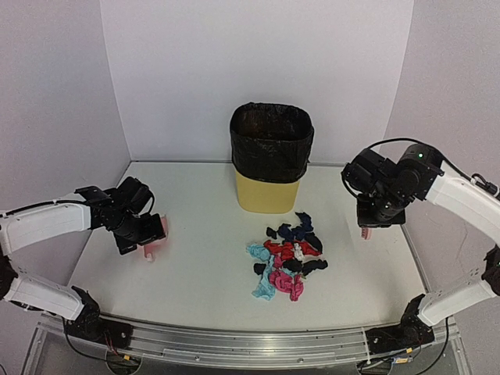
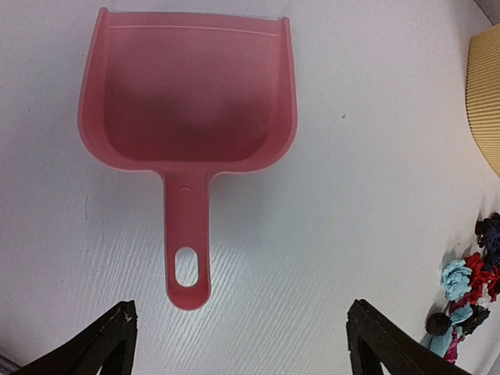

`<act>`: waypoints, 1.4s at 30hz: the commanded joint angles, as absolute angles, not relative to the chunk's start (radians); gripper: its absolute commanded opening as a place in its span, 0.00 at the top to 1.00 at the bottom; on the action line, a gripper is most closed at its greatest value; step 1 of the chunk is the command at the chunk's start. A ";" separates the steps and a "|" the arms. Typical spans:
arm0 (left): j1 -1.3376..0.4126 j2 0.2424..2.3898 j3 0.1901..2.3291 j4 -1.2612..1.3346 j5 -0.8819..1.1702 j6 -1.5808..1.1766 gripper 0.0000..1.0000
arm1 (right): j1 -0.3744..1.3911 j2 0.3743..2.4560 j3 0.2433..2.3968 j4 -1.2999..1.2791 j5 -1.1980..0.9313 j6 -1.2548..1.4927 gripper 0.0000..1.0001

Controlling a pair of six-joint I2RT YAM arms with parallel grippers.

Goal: Sweep away the paper scraps from the table

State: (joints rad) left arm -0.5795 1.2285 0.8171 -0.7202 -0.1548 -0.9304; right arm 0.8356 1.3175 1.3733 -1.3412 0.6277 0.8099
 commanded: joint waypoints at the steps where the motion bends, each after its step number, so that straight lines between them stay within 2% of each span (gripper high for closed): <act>1: -0.514 1.257 0.760 -0.604 -0.032 -0.816 0.14 | 0.834 1.286 1.354 -1.353 0.690 0.658 1.00; 4: -0.510 1.253 0.734 -0.611 -0.037 -0.823 0.14 | 0.834 1.286 1.350 -1.306 0.701 0.614 1.00; 17: -0.471 1.355 0.706 -0.498 -0.108 -0.807 0.31 | 0.834 1.293 1.336 -1.222 0.704 0.496 1.00; 24: -0.455 1.409 0.710 -0.471 -0.136 -0.799 0.45 | 0.834 1.253 1.299 -1.210 0.719 0.488 1.00; 29: -0.453 1.434 0.718 -0.462 -0.139 -0.799 0.62 | 0.834 1.217 1.283 -1.209 0.726 0.492 1.00; 36: -0.453 1.431 0.764 -0.500 -0.124 -0.752 0.99 | 0.835 1.198 1.272 -1.207 0.709 0.463 1.00; 42: -0.461 1.374 0.810 -0.515 -0.007 -0.642 1.00 | 0.834 1.241 1.271 -1.199 0.704 0.264 1.00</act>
State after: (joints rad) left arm -0.4572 1.4283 0.7480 -0.5114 -0.0965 -0.7406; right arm 0.8356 1.2155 1.2732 -1.2197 0.6895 0.4253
